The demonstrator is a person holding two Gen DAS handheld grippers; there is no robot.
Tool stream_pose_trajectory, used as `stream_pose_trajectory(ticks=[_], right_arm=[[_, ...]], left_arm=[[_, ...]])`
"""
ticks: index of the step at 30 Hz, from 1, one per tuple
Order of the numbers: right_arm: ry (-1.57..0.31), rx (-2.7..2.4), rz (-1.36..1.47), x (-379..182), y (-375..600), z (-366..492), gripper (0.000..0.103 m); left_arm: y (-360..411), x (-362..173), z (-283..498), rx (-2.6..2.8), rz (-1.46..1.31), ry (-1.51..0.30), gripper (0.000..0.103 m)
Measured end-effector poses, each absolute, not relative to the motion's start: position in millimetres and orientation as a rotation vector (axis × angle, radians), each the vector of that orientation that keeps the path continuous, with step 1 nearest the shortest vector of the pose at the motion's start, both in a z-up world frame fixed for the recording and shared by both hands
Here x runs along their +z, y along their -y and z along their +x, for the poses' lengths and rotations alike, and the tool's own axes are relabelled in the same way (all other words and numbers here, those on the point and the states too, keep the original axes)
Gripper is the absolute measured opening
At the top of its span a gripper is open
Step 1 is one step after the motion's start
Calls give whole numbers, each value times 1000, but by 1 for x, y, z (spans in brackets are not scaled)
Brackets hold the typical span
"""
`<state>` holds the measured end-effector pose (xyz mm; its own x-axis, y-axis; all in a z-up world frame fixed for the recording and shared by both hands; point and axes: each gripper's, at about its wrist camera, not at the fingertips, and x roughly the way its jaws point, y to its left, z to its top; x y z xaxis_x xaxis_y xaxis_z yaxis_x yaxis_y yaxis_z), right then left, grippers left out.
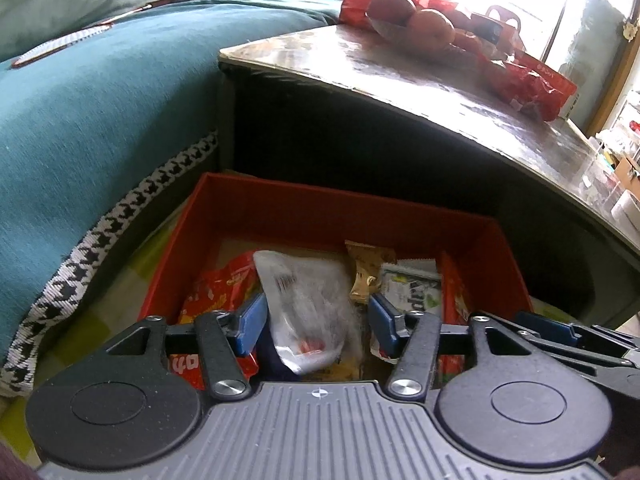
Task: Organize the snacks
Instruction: 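Open the left tool releasing the sachet while the right tool releases the red packet in the box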
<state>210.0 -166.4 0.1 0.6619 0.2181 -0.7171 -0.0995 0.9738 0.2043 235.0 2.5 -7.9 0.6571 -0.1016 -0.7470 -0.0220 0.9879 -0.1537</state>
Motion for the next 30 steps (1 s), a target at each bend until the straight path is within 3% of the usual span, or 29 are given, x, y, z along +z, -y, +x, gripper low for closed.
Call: stream_pose_trajectory(ticks=[5,30], right_arm=[[-819,176,150,2,166,208,50],[-783,176,136,25,168,178,51]], left_arm=[[-1,-6,232,-50,-152,-848,71],[3,23,196,-76,-140,-784,76]])
